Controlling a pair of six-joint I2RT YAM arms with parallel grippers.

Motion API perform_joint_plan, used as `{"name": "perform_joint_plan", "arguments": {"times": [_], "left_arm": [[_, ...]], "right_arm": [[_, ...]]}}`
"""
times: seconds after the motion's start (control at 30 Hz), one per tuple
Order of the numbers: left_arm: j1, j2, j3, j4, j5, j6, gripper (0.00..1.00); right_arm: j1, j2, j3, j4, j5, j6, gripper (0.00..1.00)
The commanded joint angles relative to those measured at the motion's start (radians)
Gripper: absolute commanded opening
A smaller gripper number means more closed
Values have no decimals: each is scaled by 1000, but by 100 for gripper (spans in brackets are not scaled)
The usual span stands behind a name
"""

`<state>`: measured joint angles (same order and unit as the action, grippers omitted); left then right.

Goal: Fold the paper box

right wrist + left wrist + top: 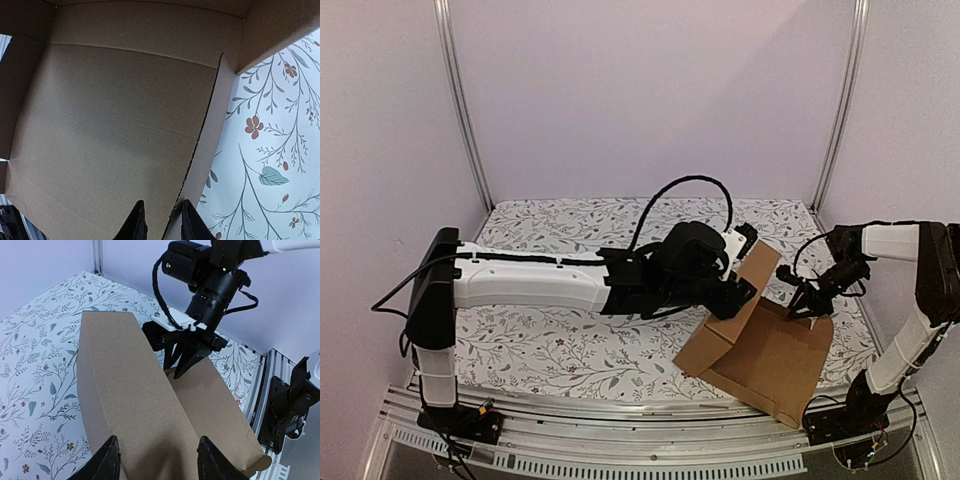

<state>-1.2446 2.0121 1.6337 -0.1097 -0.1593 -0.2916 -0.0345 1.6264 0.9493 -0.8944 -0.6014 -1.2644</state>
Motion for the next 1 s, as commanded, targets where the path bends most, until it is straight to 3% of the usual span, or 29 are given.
{"name": "perform_joint_plan", "arguments": {"times": [0.0, 0.23, 0.4, 0.63, 0.77, 0.97], "left_arm": [[-26, 84, -28, -113, 80, -41, 52], [-59, 138, 14, -111, 72, -54, 52], [-76, 167, 25, -111, 76, -52, 52], [-94, 195, 44, -111, 94, -47, 52], [-95, 199, 46, -108, 96, -36, 52], [-90, 210, 66, -109, 97, -32, 52]], "right_arm": [[1, -11, 6, -20, 5, 13, 25], [-57, -24, 86, -155, -25, 2, 33], [-81, -120, 94, -289, 41, -60, 43], [-161, -237, 88, -460, 82, -131, 49], [-168, -242, 48, -380, 79, -101, 51], [-168, -23, 95, -252, 102, -6, 52]]}}
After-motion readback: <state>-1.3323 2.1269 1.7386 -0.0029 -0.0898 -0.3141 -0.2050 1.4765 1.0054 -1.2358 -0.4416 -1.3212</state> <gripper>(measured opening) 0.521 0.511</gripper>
